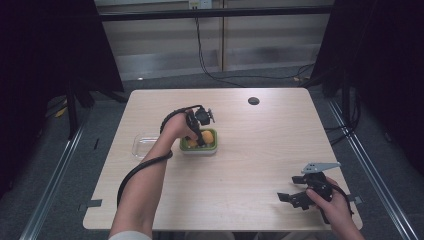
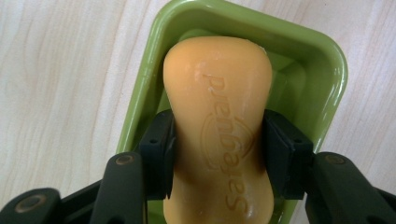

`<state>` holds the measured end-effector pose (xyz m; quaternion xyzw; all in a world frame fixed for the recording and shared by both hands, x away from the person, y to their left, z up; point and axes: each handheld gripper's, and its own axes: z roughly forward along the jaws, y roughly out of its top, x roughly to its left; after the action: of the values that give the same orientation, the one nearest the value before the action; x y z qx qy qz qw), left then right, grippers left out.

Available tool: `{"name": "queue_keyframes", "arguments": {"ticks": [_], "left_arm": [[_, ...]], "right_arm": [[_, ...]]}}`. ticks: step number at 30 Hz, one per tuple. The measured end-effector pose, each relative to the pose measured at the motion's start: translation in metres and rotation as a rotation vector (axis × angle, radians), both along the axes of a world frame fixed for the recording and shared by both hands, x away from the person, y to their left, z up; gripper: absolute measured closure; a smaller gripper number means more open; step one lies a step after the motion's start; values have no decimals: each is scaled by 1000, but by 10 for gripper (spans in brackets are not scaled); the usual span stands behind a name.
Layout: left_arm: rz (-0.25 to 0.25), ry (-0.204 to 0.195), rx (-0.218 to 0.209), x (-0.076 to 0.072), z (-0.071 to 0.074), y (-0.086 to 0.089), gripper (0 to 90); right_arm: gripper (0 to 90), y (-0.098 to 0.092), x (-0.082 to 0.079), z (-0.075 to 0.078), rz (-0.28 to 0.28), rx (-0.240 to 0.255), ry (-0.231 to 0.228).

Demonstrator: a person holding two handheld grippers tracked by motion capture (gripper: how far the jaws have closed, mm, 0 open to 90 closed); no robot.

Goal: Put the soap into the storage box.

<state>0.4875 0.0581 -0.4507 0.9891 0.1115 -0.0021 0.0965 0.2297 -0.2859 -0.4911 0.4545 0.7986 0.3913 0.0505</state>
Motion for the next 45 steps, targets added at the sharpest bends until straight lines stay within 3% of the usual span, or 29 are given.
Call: {"name": "queue_keyframes", "arguments": {"ticks": [2,14,16,17,18,25,26,29,34,35,39,40,43,44,45], "left_arm": [[7,-17,-2,-1,-2,0,495],[12,-16,1,-1,-2,0,492],[21,-36,-8,-1,-2,0,490],[10,-2,1,1,0,0,487],[21,-30,-5,0,-1,1,487],[41,-24,-11,0,-1,2,487],[46,-2,-4,1,0,2,487],[74,-7,-23,0,-1,2,477],[111,29,-28,1,1,4,395],[117,17,-31,1,2,4,386],[133,28,-52,1,8,6,368],[123,31,-40,2,10,6,364],[159,24,-61,-1,14,7,345],[143,41,-50,1,16,8,342],[147,27,-50,0,18,9,334]], "right_arm": [[51,0,0,0,2,-2,-2],[51,1,0,-1,4,-4,5],[51,1,0,-1,8,-8,1],[51,2,0,-2,8,-8,2],[51,2,0,-1,7,-8,4],[51,2,0,-1,6,-9,4],[51,2,0,-1,6,-9,2],[51,2,0,-1,8,-8,1],[51,1,-1,-1,7,-11,4],[51,1,-2,-1,5,-11,3],[51,1,-2,0,0,-8,2],[51,1,-2,0,0,-9,2],[51,2,-2,0,1,-10,2],[51,2,-2,0,2,-11,0],[51,2,-2,0,3,-11,0]]}}
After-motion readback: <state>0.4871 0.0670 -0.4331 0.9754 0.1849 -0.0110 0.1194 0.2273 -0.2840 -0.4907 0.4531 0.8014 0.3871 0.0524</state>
